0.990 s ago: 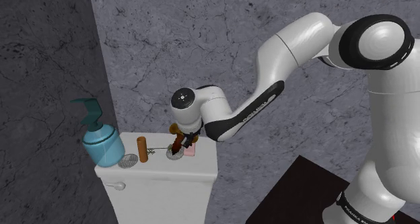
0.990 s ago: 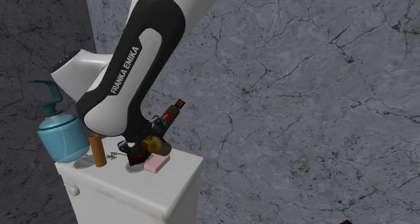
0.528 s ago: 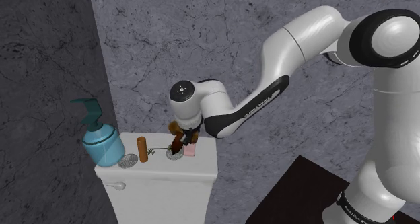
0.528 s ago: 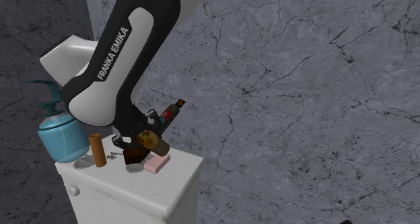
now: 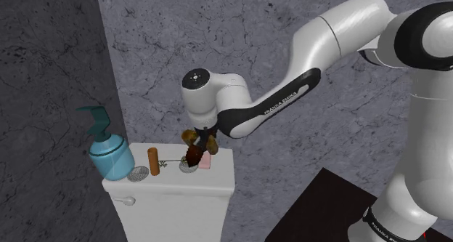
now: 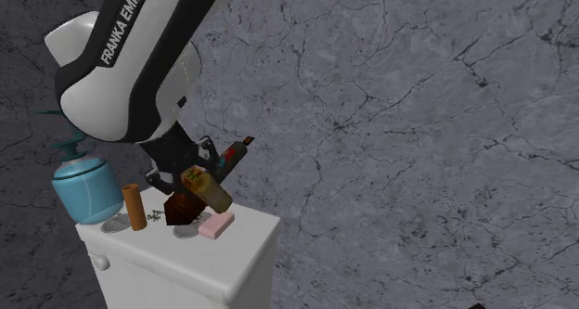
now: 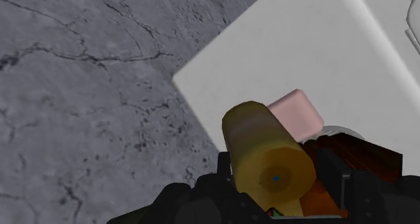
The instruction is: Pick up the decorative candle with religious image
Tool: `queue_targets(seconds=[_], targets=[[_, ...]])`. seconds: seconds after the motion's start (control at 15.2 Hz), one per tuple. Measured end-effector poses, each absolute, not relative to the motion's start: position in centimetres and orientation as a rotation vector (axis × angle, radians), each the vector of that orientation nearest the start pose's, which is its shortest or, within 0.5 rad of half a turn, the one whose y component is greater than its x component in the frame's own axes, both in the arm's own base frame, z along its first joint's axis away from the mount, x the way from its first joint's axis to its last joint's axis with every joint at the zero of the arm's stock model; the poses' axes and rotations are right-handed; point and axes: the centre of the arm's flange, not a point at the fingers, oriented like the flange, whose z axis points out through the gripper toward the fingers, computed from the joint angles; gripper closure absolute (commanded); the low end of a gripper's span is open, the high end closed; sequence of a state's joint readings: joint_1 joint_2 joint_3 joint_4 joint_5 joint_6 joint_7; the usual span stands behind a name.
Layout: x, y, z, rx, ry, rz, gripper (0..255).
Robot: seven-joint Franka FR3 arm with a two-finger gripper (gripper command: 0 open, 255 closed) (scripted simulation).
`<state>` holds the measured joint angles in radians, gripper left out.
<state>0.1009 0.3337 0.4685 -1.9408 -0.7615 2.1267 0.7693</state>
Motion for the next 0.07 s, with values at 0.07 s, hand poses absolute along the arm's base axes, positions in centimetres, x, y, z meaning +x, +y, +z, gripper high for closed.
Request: queue_targets(seconds=[0.07], targets=[[53.67,29.22,32.78,-3.51,-0.38,-0.401,255]])
